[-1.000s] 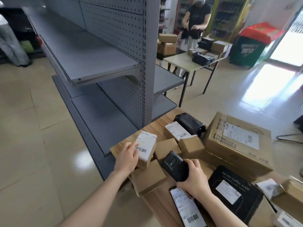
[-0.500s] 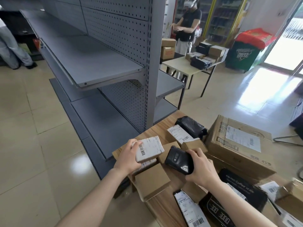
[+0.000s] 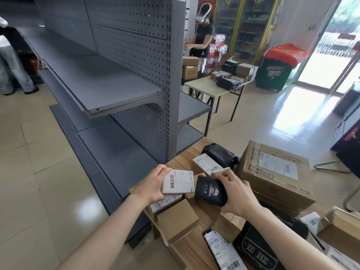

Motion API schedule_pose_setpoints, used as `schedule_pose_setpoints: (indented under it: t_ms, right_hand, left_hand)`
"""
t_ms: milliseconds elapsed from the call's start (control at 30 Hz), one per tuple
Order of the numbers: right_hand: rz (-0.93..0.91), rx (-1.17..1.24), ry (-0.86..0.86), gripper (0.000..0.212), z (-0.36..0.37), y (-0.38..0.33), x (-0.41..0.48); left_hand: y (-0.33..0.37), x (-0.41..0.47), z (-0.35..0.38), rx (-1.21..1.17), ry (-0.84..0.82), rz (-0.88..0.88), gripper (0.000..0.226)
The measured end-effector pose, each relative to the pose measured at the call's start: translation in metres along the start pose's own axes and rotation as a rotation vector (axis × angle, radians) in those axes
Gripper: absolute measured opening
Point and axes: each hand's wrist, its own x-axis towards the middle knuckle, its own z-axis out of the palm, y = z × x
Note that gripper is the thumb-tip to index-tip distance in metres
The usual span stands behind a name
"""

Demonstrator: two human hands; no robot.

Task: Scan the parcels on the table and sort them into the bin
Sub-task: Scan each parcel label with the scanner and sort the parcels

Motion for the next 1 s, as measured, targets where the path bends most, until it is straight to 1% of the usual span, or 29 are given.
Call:
schedule_pose_setpoints:
  t_ms: [167,267,367,467,567,667,767,900,1000]
  right_hand:
    - [0.053,-0.003,0.010,0.096,0.004,0.003,-0.010]
    - [0.100,0.038,0.021,0.095,0.011,0.005,-0.016]
    - [0.166,0.145,0.053,0.097,0.018,0.005,-0.024]
    - [0.238,0.281,0.109,0.097,0.022,0.006,-0.038]
    - [0.333,0.449,0.175,0.096,0.022,0.010,-0.059]
    - [0.400,0.537,0.242,0.096,0.017,0.022,-0.088]
    - [0.457,0.555,0.287,0.095,0.011,0.043,-0.131]
    - [0.579,0.574,0.373,0.098,0.008,0.076,-0.205]
    - [0.685,0.592,0.437,0.094,0.011,0.103,-0.275]
  left_hand:
    - [0.000,0.001,0.003,0.025,0.014,0.041,0.087]
    - [0.000,-0.004,0.007,0.039,0.032,0.010,0.089]
    - [0.000,-0.011,0.007,0.060,0.062,-0.013,0.089]
    - [0.008,-0.016,0.002,0.077,0.121,-0.006,0.084]
    - [0.027,-0.017,-0.001,0.039,0.149,-0.024,0.079]
    - [0.061,-0.011,-0.002,-0.033,0.181,0.002,0.076]
    - [0.112,-0.007,0.004,-0.115,0.193,0.062,0.074]
    - [0.191,-0.004,0.023,-0.162,0.156,0.203,0.074]
    - [0.258,-0.008,0.045,-0.209,0.123,0.319,0.073]
